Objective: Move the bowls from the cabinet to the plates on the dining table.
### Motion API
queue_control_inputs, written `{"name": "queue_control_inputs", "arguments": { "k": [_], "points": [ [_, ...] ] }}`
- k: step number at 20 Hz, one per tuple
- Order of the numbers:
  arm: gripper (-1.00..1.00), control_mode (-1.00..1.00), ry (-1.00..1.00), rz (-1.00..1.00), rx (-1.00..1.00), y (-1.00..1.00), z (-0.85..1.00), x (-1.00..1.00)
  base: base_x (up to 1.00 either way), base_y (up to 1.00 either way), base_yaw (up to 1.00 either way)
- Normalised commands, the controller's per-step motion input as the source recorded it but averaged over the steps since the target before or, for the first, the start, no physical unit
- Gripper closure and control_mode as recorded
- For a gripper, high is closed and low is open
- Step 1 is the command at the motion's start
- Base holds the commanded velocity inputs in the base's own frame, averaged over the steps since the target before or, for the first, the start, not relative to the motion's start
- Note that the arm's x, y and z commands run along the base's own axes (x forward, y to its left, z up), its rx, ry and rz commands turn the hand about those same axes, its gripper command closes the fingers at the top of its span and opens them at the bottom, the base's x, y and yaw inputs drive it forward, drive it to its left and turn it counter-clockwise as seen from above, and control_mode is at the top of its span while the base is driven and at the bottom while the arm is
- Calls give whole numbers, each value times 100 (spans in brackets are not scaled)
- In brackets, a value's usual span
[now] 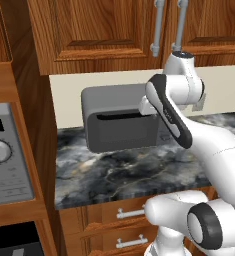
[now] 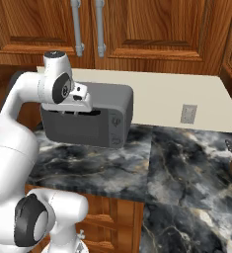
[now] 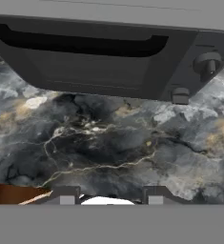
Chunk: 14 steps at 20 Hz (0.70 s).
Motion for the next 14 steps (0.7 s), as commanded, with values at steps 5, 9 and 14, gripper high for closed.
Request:
{"name": "queue_control_inputs", "arguments": {
  "k": [5, 9, 14],
  "points": [
    [-100, -100, -7, 1, -3, 7, 1, -20, 0, 0, 0],
    [-100, -100, -17, 2, -4, 2, 26, -32, 0, 0, 0],
    [-100, -100, -17, 1, -5, 0, 35, -26, 0, 0, 0]
  ]
}}
